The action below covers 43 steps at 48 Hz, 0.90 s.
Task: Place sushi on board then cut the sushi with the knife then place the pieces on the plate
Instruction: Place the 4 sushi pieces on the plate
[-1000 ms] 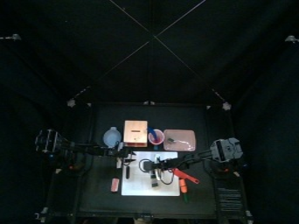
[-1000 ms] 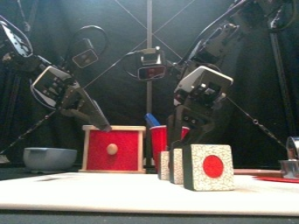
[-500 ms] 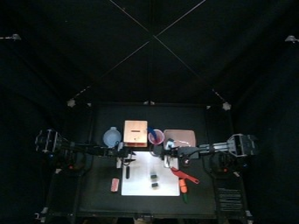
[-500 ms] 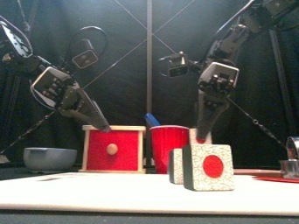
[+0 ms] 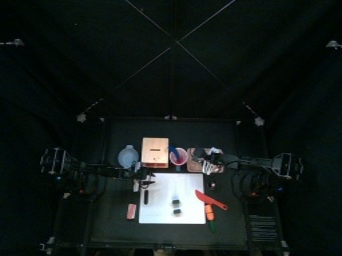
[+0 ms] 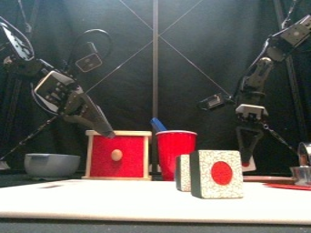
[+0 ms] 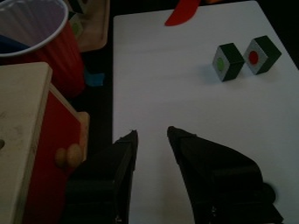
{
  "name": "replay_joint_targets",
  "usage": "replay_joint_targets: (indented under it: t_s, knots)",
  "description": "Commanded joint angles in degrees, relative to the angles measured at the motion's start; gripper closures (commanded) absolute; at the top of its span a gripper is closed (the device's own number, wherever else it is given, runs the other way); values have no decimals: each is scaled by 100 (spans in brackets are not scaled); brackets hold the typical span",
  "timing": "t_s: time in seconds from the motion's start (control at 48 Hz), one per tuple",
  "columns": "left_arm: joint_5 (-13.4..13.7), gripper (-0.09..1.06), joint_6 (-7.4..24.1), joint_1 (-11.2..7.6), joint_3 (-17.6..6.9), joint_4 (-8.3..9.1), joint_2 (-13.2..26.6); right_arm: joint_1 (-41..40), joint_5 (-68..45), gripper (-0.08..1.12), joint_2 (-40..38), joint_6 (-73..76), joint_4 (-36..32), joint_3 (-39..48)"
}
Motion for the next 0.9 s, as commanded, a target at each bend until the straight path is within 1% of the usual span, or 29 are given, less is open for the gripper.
replay_joint_targets:
  t_s: [0.021,0.167,0.25,0.375,0.458,0.583,0.646,0.75,0.896]
  knots:
    - [-18,22,0,62,-53,-9,-26,-105,-149,47,-9,44,-26,18]
    - [-18,22,0,88,-53,-9,-26,-158,-545,44,202,53,-26,62]
    - [-18,22,0,97,-53,-9,-26,-185,-694,38,316,62,-26,53]
    - [-18,22,-9,88,-44,-9,-26,-211,-633,28,369,44,-53,0]
    - [-18,22,-9,88,-35,-9,-26,-185,-536,25,229,62,-62,-53]
    - [-18,22,-9,97,-53,-9,-26,-97,-193,24,-53,44,-62,-255]
    - [-18,22,0,97,-62,-9,-26,62,-18,24,-202,62,-62,-396]
    - [-18,22,-9,97,-62,-9,-35,624,26,24,-352,35,-44,-624]
    - [-18,22,-18,97,-62,-9,-35,1573,-132,24,-176,62,-70,-984]
